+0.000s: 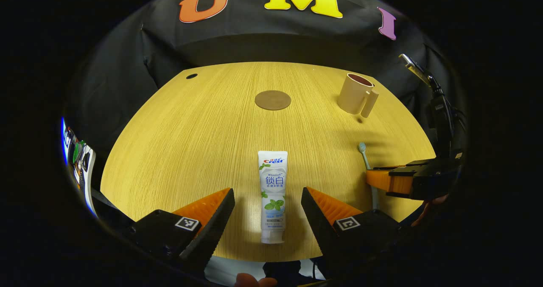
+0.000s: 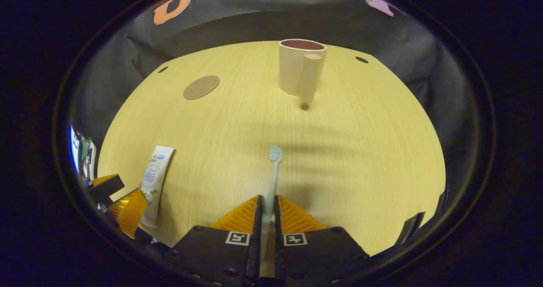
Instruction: Put the toothbrush and toothpaste on the desktop into the cup, then pick up the cup and place it on the coaster on the desktop.
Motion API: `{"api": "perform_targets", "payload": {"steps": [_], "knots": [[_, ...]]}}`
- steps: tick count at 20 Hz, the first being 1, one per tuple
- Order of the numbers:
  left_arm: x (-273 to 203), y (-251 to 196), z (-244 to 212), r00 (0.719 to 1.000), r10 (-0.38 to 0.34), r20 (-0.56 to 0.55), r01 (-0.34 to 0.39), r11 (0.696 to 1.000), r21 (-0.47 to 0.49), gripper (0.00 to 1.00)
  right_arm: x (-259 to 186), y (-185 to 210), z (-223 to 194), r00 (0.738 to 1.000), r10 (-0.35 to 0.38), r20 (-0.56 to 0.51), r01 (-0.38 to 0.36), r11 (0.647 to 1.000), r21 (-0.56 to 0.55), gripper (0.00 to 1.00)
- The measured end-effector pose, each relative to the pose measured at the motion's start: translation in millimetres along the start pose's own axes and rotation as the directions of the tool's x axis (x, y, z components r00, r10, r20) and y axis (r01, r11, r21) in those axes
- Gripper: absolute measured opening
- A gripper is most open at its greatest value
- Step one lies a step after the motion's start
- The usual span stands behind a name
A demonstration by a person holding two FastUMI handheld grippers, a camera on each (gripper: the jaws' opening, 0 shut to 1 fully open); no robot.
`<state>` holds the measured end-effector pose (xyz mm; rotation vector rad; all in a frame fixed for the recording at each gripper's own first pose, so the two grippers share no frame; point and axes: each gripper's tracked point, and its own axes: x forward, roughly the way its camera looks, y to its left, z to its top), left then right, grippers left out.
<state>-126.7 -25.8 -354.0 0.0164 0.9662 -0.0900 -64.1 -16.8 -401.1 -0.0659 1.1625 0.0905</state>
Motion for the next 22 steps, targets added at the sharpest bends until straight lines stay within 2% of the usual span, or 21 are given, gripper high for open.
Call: {"api": "perform_targets", "payload": {"steps": [1, 3, 6, 15, 17, 22], "knots": [[0, 0, -2, 1.000, -0.001, -0.005, 0.001, 1.000, 0.000, 1.00, 4, 1, 0, 1.000, 0.007, 0.004, -0.007, 1.000, 0.002, 0.15], [3, 0, -6, 1.000, -0.001, -0.014, 0.001, 1.000, 0.002, 1.00, 3, 2, 0, 1.000, 0.011, 0.005, -0.012, 1.000, 0.017, 0.04], [6, 0, -10, 1.000, -0.002, -0.023, 0.002, 1.000, 0.002, 1.00, -2, -1, 2, 1.000, 0.018, 0.002, -0.018, 1.000, 0.020, 0.00], [19, 5, -13, 0.999, 0.010, -0.032, -0.011, 1.000, -0.008, 1.00, -30, -5, 15, 0.996, 0.036, 0.077, -0.036, 0.999, 0.004, 0.00], [23, 5, -12, 0.999, 0.000, -0.038, 0.000, 1.000, -0.006, 0.96, -35, -9, 17, 0.996, 0.033, 0.085, -0.033, 0.999, 0.006, 0.00], [35, 5, -12, 0.998, -0.019, -0.065, 0.020, 1.000, 0.019, 0.80, -44, -18, 22, 0.995, 0.017, 0.099, -0.019, 1.000, 0.018, 0.00]]}}
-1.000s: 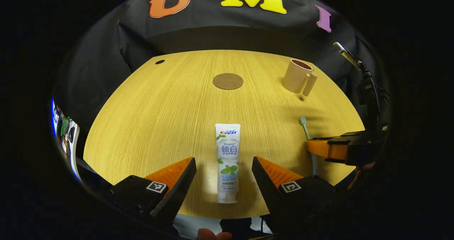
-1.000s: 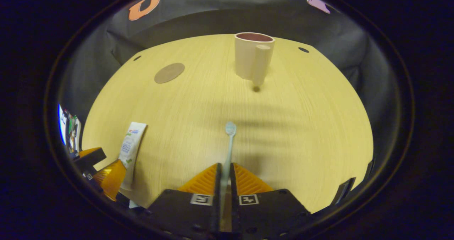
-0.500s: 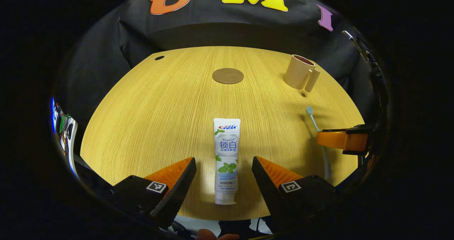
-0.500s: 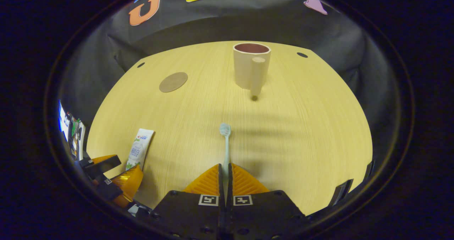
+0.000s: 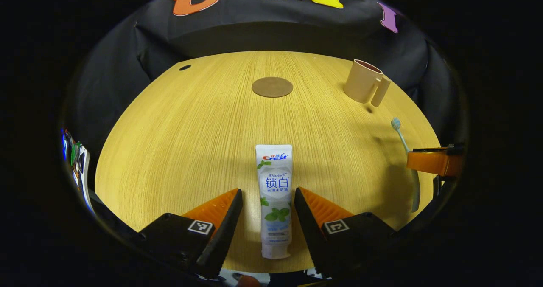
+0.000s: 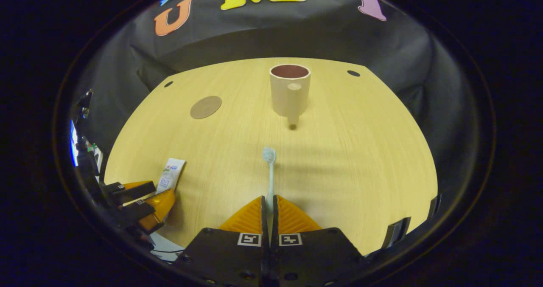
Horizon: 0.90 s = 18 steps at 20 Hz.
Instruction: Put the toothbrush and toothpaste on the desktop into the cup, then pick up the cup and place it on the coaster on the desktop.
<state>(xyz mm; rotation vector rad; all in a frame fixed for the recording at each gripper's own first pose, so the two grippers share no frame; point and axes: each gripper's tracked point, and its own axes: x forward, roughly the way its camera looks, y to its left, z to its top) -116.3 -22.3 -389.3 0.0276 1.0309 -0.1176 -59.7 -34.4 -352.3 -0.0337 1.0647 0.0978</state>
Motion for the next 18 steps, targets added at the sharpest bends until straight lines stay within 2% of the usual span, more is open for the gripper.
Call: {"api": "perform_targets", "payload": {"steps": [5, 7, 8, 10, 12, 13, 15, 16, 18], "knots": [[5, -2, 2, 1.000, -0.016, -0.016, 0.016, 0.999, 0.050, 0.73, -5, -2, 7, 1.000, -0.003, 0.017, 0.003, 1.000, 0.008, 0.00], [7, -3, 7, 1.000, -0.018, -0.023, 0.020, 0.998, 0.057, 0.66, -7, -3, 11, 1.000, -0.002, 0.029, 0.001, 1.000, 0.016, 0.00], [7, -4, 9, 0.999, -0.018, -0.030, 0.020, 0.998, 0.055, 0.55, -8, -4, 15, 0.999, -0.003, 0.040, 0.003, 1.000, 0.018, 0.00], [9, -7, 16, 0.999, -0.016, -0.044, 0.019, 0.998, 0.060, 0.48, -13, -7, 22, 0.998, -0.010, 0.063, 0.009, 1.000, 0.015, 0.00], [11, -11, 25, 0.999, -0.017, -0.050, 0.021, 0.997, 0.073, 0.43, -17, -8, 30, 0.996, -0.015, 0.086, 0.014, 1.000, 0.018, 0.00], [11, -12, 31, 0.998, -0.021, -0.052, 0.025, 0.997, 0.078, 0.48, -18, -9, 35, 0.995, -0.017, 0.097, 0.015, 1.000, 0.019, 0.00], [11, -17, 47, 0.998, -0.035, -0.045, 0.039, 0.996, 0.077, 0.44, -22, -10, 45, 0.992, -0.018, 0.125, 0.015, 1.000, 0.024, 0.00], [11, -20, 56, 0.998, -0.044, -0.043, 0.047, 0.996, 0.076, 0.34, -24, -11, 52, 0.989, -0.018, 0.145, 0.014, 1.000, 0.028, 0.00], [11, -25, 76, 0.998, -0.055, -0.035, 0.057, 0.996, 0.071, 0.32, -27, -12, 68, 0.982, -0.017, 0.187, 0.012, 1.000, 0.029, 0.00]]}}
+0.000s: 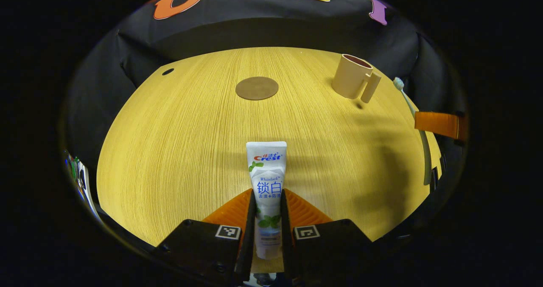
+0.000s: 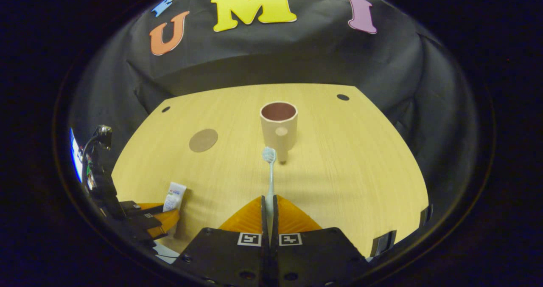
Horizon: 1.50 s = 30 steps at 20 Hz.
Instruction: Put the toothbrush and toothpaste on the desktop into the cup, then pick up the cup and place it on the coaster on the desktop.
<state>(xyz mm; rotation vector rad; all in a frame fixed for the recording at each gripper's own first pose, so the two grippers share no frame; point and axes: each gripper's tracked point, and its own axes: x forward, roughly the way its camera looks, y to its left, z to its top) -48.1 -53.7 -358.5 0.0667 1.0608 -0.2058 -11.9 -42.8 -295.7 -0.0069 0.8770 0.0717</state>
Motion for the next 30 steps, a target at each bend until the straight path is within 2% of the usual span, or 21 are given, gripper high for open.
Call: {"api": "perform_targets", "payload": {"steps": [1, 2, 6, 9, 14, 20, 26, 30], "knots": [[-6, 2, -19, 1.000, -0.002, 0.001, 0.002, 1.000, -0.001, 0.39, -1, 1, 11, 1.000, 0.001, 0.026, -0.001, 1.000, -0.001, 0.00], [-6, 5, -6, 1.000, -0.006, 0.004, 0.006, 1.000, -0.004, 0.31, -1, 2, 25, 0.998, 0.003, 0.059, -0.003, 1.000, 0.000, 0.00], [-11, 3, 9, 1.000, -0.012, 0.019, 0.012, 1.000, -0.003, 0.29, 0, 13, 96, 0.976, 0.009, 0.216, -0.003, 1.000, -0.026, 0.00], [-14, 4, 11, 1.000, -0.016, 0.017, 0.016, 1.000, -0.002, 0.29, 10, 13, 146, 0.944, 0.004, 0.329, 0.014, 0.999, -0.050, 0.00], [-27, 2, 27, 0.999, -0.014, 0.040, 0.014, 1.000, 0.007, 0.29, 34, 17, 214, 0.870, 0.029, 0.492, 0.011, 0.997, -0.079, 0.00], [-42, -9, 63, 0.997, -0.022, 0.078, 0.021, 1.000, 0.010, 0.29, 77, 16, 246, 0.827, 0.047, 0.560, 0.004, 0.996, -0.089, 0.00], [-45, -18, 100, 0.988, -0.056, 0.145, 0.051, 0.998, 0.038, 0.29, 115, -2, 246, 0.831, 0.013, 0.556, 0.020, 0.998, -0.052, 0.00], [-45, -15, 105, 0.989, -0.062, 0.134, 0.054, 0.997, 0.063, 0.29, 119, -13, 249, 0.824, -0.015, 0.567, 0.021, 1.000, -0.004, 0.00]]}}
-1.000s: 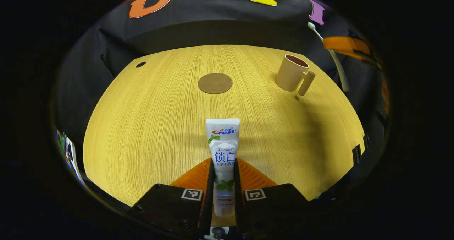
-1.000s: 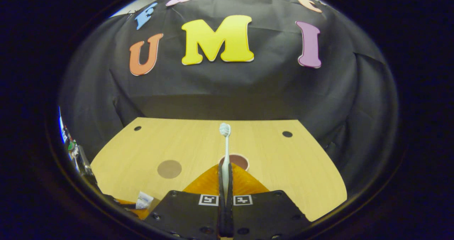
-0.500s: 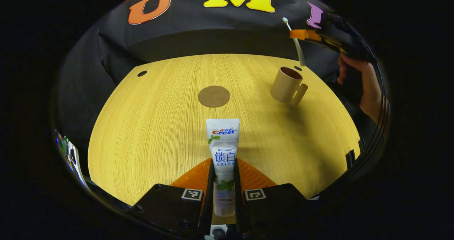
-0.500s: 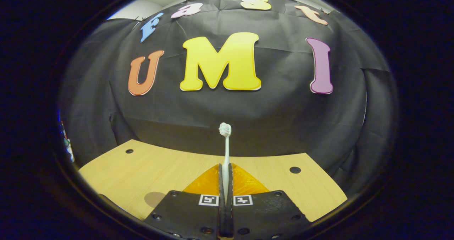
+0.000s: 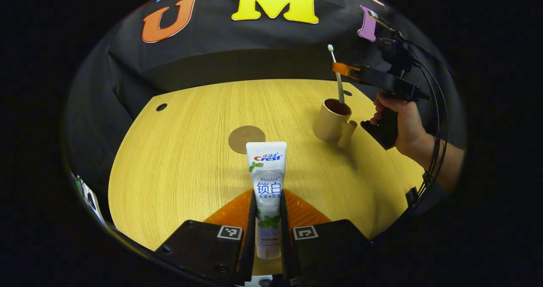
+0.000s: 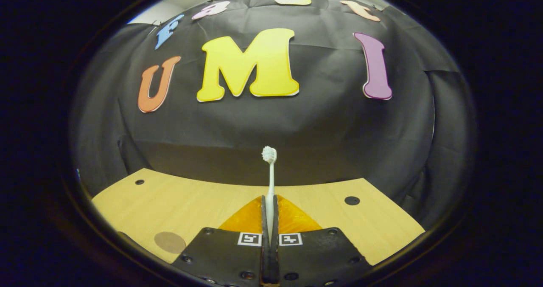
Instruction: Put the toothbrush and toothpaste on the desktop into the cup, then pick up the cup and place it on the coaster on the desktop.
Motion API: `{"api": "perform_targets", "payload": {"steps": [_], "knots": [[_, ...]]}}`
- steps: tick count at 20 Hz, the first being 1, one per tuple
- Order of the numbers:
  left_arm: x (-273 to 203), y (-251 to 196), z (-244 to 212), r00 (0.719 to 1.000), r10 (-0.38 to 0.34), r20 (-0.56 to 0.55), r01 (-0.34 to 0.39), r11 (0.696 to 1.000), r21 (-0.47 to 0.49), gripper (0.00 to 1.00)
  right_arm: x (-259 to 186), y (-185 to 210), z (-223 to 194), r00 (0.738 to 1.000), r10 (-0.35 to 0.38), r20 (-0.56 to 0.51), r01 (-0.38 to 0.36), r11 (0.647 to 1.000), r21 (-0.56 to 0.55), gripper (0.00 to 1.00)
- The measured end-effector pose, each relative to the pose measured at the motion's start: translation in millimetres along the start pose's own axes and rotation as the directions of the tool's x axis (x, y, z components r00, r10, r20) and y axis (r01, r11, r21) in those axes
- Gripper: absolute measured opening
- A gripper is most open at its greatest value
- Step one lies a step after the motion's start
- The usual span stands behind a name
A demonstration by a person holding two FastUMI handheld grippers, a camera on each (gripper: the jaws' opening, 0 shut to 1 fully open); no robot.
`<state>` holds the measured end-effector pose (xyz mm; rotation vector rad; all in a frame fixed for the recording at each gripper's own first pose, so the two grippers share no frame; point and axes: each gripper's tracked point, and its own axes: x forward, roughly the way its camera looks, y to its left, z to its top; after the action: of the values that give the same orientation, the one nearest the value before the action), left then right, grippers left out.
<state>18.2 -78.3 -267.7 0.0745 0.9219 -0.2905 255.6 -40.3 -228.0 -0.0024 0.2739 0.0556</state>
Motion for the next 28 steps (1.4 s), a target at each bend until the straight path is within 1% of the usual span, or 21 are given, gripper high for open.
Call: {"api": "perform_targets", "payload": {"steps": [4, 6, 9, 14, 18, 19, 20, 21, 22, 25, 26, 27, 28], "knots": [[7, 1, 13, 1.000, 0.000, 0.017, 0.000, 1.000, 0.004, 0.29, -3, -6, -4, 1.000, 0.011, -0.011, -0.010, 1.000, 0.019, 0.00], [11, 1, 17, 1.000, 0.004, 0.019, -0.004, 1.000, 0.007, 0.29, -6, -7, -7, 0.999, 0.032, -0.018, -0.031, 0.999, 0.039, 0.00], [8, -2, 20, 1.000, 0.010, 0.029, -0.010, 1.000, -0.007, 0.29, -7, -10, -16, 0.999, 0.041, -0.034, -0.039, 0.998, 0.047, 0.00], [5, -6, 18, 0.999, 0.031, 0.032, -0.030, 0.999, -0.028, 0.29, -6, 5, -18, 0.996, 0.086, -0.022, -0.085, 0.995, 0.044, 0.00], [-3, -5, 15, 0.998, 0.056, 0.036, -0.055, 0.998, -0.037, 0.29, -1, 13, -23, 0.994, 0.108, -0.019, -0.107, 0.993, 0.043, 0.00], [-3, -4, 15, 0.997, 0.062, 0.037, -0.061, 0.997, -0.037, 0.29, -1, 13, -24, 0.994, 0.104, -0.020, -0.103, 0.994, 0.045, 0.04], [-2, -2, 16, 0.997, 0.067, 0.039, -0.066, 0.997, -0.036, 0.29, -4, 12, -26, 0.995, 0.099, -0.025, -0.098, 0.994, 0.044, 0.04], [-2, -1, 18, 0.997, 0.070, 0.044, -0.068, 0.997, -0.039, 0.29, -7, 11, -27, 0.995, 0.097, -0.028, -0.096, 0.995, 0.039, 0.09], [-1, -1, 20, 0.996, 0.071, 0.052, -0.069, 0.997, -0.043, 0.29, -9, 11, -28, 0.995, 0.099, -0.027, -0.097, 0.994, 0.040, 0.08], [2, -1, 26, 0.995, 0.069, 0.075, -0.066, 0.997, -0.040, 0.29, -14, 6, -30, 0.995, 0.095, -0.034, -0.094, 0.995, 0.035, 0.12], [2, -3, 29, 0.994, 0.064, 0.086, -0.061, 0.997, -0.036, 0.29, -17, 4, -32, 0.995, 0.091, -0.041, -0.090, 0.995, 0.036, 0.16], [3, -4, 32, 0.993, 0.055, 0.102, -0.052, 0.998, -0.033, 0.29, -20, 3, -30, 0.995, 0.095, -0.040, -0.094, 0.995, 0.036, 0.24], [5, -6, 38, 0.991, 0.046, 0.122, -0.043, 0.999, -0.030, 0.29, -22, 0, -28, 0.995, 0.091, -0.036, -0.089, 0.995, 0.037, 0.30]]}}
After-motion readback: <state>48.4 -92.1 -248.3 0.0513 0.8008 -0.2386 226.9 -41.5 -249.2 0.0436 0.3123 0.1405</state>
